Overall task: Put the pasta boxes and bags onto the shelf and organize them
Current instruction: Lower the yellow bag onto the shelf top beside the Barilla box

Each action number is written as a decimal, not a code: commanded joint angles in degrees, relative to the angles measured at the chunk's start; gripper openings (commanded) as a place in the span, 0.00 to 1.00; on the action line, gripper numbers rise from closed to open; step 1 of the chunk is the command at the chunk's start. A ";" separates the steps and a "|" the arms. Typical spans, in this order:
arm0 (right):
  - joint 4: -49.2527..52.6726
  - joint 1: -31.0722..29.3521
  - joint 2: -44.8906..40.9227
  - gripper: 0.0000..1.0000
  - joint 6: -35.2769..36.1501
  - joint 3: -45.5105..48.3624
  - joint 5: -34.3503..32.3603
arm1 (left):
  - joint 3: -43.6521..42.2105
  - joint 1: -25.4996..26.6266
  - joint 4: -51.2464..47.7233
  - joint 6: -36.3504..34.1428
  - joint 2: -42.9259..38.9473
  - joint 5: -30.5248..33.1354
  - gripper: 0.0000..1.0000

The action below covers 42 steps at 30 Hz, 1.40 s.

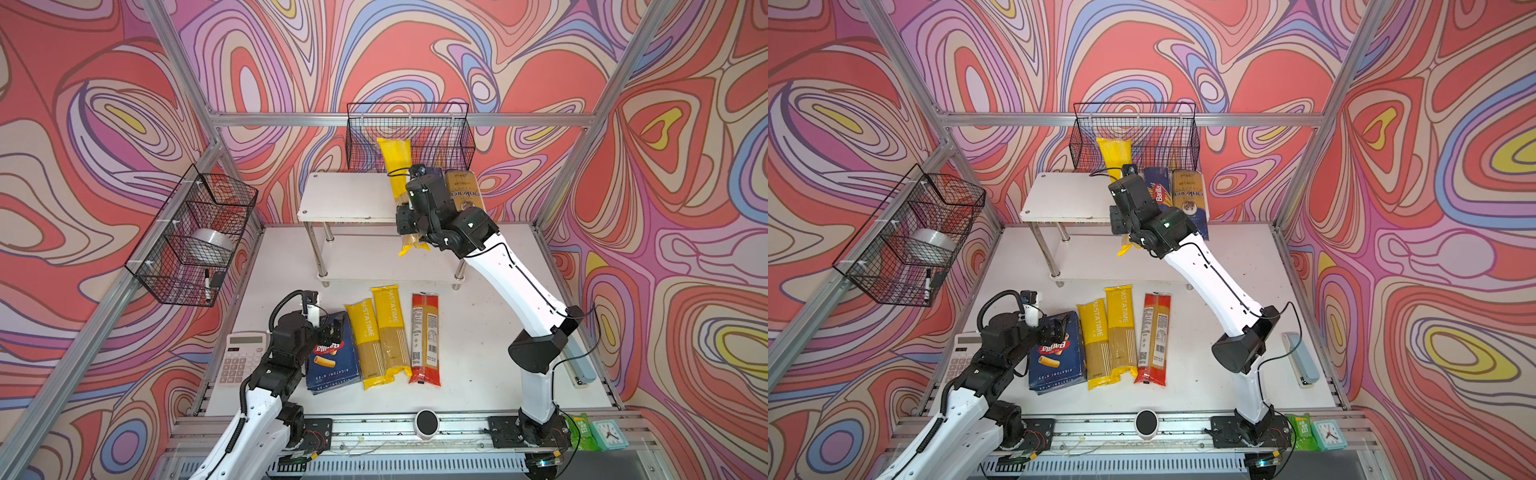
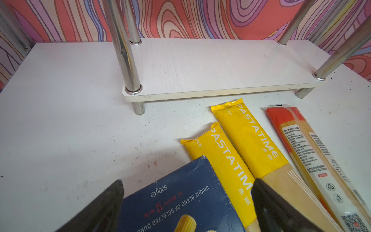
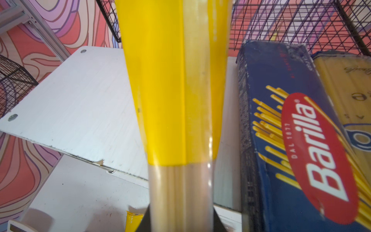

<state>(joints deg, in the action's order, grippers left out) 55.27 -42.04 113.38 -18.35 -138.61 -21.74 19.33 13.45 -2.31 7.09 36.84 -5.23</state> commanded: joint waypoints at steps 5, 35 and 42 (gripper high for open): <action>-8.04 2.28 1.46 0.13 -1.23 -2.28 -0.78 | -0.04 -0.27 0.37 0.00 -0.01 -0.55 1.00; -10.99 2.62 -4.01 0.43 -6.87 8.46 1.42 | -0.61 -0.27 0.37 -0.23 -1.57 -1.62 1.00; -11.20 1.18 -5.63 0.45 -7.05 10.51 0.27 | -0.50 -0.31 0.38 -0.18 -1.33 -1.53 1.00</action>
<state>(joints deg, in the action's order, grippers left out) 44.03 -40.60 109.91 -24.75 -129.10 -19.79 19.07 13.45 -2.33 7.09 35.55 -6.24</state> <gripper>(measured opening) 0.454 0.999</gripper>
